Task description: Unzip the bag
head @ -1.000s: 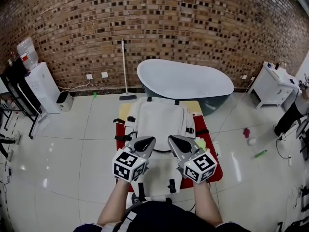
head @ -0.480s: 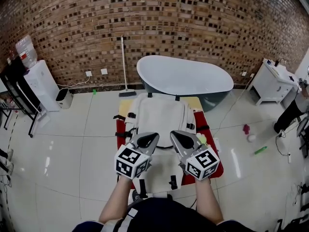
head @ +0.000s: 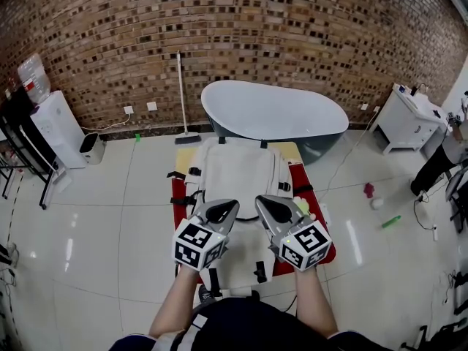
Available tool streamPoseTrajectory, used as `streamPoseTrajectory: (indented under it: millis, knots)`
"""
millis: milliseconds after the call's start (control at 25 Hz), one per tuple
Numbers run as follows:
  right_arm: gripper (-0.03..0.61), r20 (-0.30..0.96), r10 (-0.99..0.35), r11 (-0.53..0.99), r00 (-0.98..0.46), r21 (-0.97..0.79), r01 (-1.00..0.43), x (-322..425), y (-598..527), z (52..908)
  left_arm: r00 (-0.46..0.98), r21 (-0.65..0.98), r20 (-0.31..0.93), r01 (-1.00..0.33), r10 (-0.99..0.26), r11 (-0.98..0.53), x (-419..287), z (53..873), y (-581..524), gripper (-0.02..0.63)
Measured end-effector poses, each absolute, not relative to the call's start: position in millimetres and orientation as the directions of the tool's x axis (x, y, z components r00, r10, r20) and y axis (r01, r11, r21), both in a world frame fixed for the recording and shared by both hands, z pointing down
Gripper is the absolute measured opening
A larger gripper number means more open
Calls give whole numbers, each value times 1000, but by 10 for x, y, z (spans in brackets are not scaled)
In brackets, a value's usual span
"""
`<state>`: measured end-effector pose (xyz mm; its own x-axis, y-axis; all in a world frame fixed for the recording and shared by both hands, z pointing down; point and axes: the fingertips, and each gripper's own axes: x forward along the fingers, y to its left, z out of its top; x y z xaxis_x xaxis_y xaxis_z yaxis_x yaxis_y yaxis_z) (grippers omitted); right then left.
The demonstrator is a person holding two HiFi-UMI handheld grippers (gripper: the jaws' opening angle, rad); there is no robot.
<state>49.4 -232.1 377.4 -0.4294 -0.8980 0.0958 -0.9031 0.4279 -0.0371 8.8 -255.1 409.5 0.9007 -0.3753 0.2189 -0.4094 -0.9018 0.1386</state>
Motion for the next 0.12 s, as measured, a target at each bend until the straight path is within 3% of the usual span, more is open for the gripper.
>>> streamPoseTrajectory:
  millis: [120]
  knots:
    - [6,92,-900,425,-427,-35,-904,506,-2313,3754,899,124,217,-413,-381,-902,92,4098,-2564,2]
